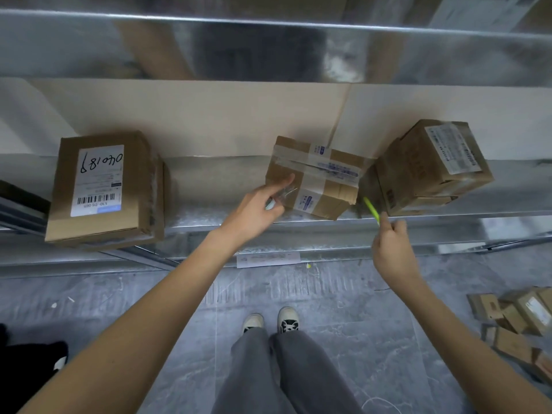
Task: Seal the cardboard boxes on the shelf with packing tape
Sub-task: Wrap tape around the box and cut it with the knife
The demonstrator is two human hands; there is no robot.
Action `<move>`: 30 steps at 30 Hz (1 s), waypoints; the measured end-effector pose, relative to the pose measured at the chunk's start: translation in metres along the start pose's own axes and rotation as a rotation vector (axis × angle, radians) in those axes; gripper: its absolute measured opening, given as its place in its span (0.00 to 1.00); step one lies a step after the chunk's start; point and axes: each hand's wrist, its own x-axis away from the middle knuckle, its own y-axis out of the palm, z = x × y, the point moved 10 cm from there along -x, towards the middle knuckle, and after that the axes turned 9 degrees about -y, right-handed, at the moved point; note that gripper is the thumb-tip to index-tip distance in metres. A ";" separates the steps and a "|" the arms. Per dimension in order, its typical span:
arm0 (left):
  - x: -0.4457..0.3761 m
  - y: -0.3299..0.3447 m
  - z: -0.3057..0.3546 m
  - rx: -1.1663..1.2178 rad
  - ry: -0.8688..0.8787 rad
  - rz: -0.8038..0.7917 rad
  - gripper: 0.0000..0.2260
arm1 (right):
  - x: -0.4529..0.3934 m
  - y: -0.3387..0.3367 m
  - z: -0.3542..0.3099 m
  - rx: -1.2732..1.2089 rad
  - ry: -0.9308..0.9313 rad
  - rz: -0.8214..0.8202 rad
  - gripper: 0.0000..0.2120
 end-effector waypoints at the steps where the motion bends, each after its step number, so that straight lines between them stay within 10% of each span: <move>1: -0.001 0.000 0.000 -0.019 0.008 0.006 0.26 | -0.014 0.000 -0.002 0.003 0.000 0.019 0.26; 11: -0.007 0.004 -0.004 -0.048 0.053 0.041 0.26 | -0.079 0.017 -0.006 0.187 0.025 -0.028 0.20; 16: -0.008 0.007 -0.010 0.023 0.039 0.038 0.27 | -0.031 -0.096 -0.058 -0.351 -0.238 0.672 0.17; 23: -0.007 0.006 -0.010 0.037 0.048 0.101 0.27 | -0.064 -0.039 -0.173 -0.078 -0.605 -0.010 0.45; 30: 0.005 0.007 -0.013 0.240 -0.009 0.210 0.38 | -0.069 -0.016 -0.167 0.169 -0.685 0.061 0.46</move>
